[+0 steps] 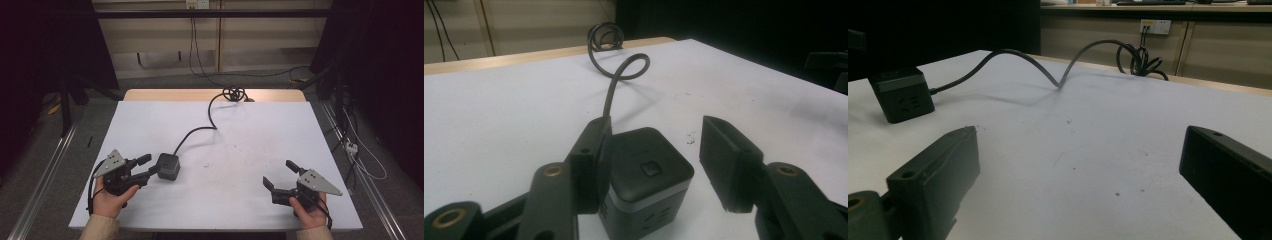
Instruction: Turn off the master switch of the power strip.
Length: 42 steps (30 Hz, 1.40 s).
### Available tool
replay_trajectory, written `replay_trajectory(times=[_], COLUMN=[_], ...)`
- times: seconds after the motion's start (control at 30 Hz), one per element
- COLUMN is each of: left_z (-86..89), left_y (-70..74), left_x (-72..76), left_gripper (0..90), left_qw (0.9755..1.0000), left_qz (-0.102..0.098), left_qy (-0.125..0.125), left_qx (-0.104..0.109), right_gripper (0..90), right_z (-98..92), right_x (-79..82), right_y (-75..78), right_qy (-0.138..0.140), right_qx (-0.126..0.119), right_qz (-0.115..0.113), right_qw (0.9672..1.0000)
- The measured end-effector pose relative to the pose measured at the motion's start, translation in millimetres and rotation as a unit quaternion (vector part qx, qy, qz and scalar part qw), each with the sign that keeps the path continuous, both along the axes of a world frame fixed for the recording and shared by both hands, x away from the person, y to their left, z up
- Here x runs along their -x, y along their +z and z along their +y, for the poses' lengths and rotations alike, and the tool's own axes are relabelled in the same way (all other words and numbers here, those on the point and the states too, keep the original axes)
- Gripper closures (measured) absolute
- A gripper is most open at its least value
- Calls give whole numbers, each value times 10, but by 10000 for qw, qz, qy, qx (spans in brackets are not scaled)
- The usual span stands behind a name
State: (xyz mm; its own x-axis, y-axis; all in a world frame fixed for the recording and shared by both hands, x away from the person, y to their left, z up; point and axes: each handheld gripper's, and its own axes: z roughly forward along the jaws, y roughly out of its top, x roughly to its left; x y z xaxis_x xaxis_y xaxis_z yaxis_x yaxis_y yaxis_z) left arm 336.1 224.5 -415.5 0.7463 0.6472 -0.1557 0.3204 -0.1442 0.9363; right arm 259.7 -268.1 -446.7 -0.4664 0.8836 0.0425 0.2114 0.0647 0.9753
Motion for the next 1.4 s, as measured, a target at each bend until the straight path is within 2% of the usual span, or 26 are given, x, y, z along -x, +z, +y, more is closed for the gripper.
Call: replay_trajectory(times=[0.1, 0.17, 0.33, 0.77, 1.4], left_z=[-10, -13, -20, -59, -76], left_y=[-6, -6, -5, 9, 11], left_x=[-15, -21, -40, -78, -89], left_gripper=[513, 523, 578, 691, 793], left_qw=[9999, 9999, 9998, 9998, 9993], left_qz=[83, 87, 194, 184, 331], left_qy=[-33, -41, -4, -70, -128], left_qx=[91, 46, 106, -104, -140], right_gripper=[24, 23, 24, 27, 26], right_z=[-2, -3, -9, -25, -23], right_x=[-1, -2, -1, 22, 19], right_y=[0, -1, -2, 8, 4], right_qy=[-8, -21, -10, -35, -26], right_qx=[-13, -21, -13, -30, 12], right_qz=[10, 12, -4, 1, -2], right_qw=[10000, 10000, 10000, 10000, 10000])
